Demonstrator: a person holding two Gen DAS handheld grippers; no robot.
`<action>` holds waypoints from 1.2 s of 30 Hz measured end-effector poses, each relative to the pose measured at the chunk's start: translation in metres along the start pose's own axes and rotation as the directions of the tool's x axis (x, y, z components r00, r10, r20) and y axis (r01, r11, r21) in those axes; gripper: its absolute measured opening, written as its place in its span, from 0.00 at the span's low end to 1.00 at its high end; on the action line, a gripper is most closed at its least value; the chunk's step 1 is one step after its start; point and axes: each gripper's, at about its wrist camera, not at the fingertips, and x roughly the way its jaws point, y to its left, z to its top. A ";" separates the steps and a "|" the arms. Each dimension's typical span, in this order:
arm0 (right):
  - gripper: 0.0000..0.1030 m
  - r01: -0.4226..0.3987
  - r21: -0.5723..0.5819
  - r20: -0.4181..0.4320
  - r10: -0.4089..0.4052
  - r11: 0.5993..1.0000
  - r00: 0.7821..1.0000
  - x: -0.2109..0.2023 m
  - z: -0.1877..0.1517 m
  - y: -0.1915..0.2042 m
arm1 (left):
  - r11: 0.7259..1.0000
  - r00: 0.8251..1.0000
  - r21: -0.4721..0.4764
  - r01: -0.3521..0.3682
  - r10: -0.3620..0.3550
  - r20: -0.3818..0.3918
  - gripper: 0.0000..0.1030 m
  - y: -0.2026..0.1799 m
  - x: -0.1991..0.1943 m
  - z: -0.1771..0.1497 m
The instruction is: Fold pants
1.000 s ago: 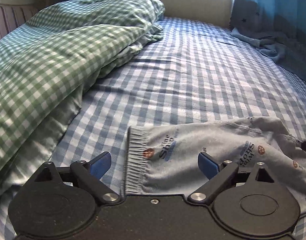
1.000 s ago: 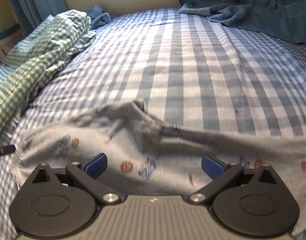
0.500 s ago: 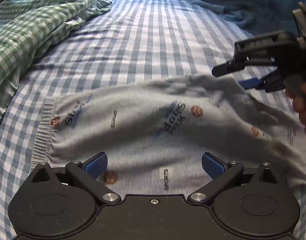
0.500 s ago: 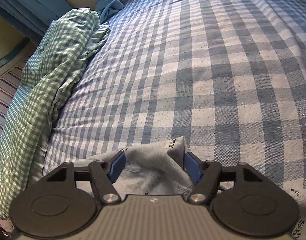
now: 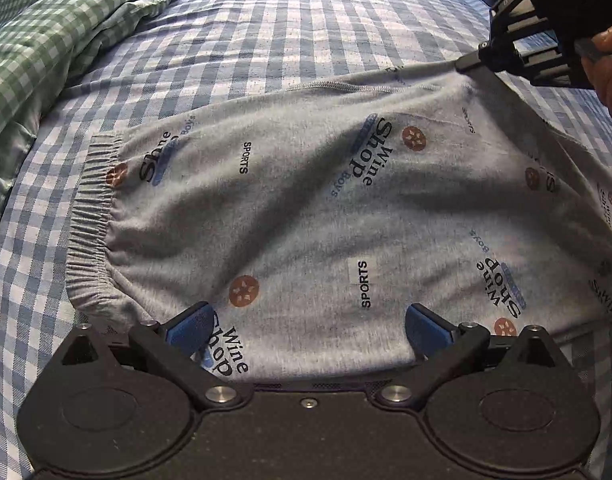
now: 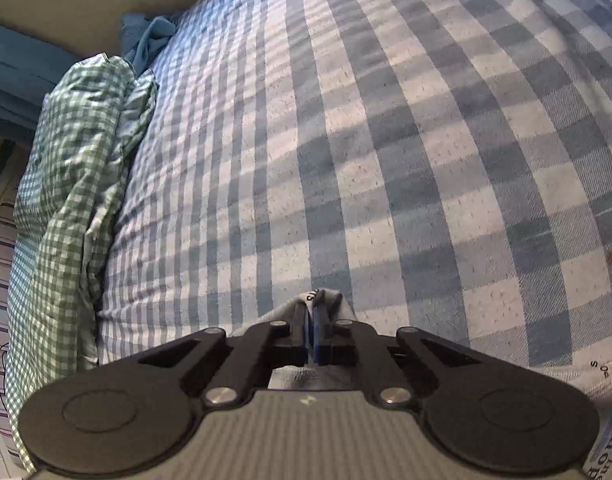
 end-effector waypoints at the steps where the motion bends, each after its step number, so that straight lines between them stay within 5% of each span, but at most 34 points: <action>1: 0.01 -0.001 -0.002 0.007 0.001 1.000 1.000 0.000 0.004 0.002 | 1.000 1.000 0.000 -0.004 0.004 0.001 0.99 -0.001 0.000 0.000; 7: 0.03 0.048 -0.094 0.009 -0.047 0.994 0.999 0.010 0.001 0.009 | 1.000 1.000 0.014 -0.010 0.010 -0.012 0.99 -0.004 0.001 0.001; 9: 0.17 0.057 -0.091 0.034 -0.054 0.994 0.998 0.003 -0.001 0.006 | 1.000 1.000 0.017 -0.003 0.003 -0.026 0.99 -0.003 0.001 0.004; 11: 0.44 0.064 -0.110 0.077 -0.056 0.992 0.995 -0.014 -0.006 0.003 | 1.000 0.999 0.006 0.007 -0.006 -0.043 0.99 -0.001 0.000 0.007; 17: 0.78 0.160 -0.219 0.188 -0.119 0.962 0.975 -0.080 -0.062 -0.028 | 0.996 0.997 -0.082 0.033 -0.038 -0.068 0.99 0.004 -0.009 0.012; 26: 0.91 0.361 -0.204 0.198 -0.323 0.910 0.925 -0.139 -0.172 -0.097 | 0.997 0.990 -0.059 -0.041 0.033 -0.136 0.99 -0.022 -0.021 -0.002; 36: 1.00 0.372 -0.123 0.279 -0.327 0.920 0.903 -0.165 -0.179 -0.140 | 0.980 0.963 -0.080 -0.182 0.161 -0.218 0.99 -0.058 -0.058 -0.016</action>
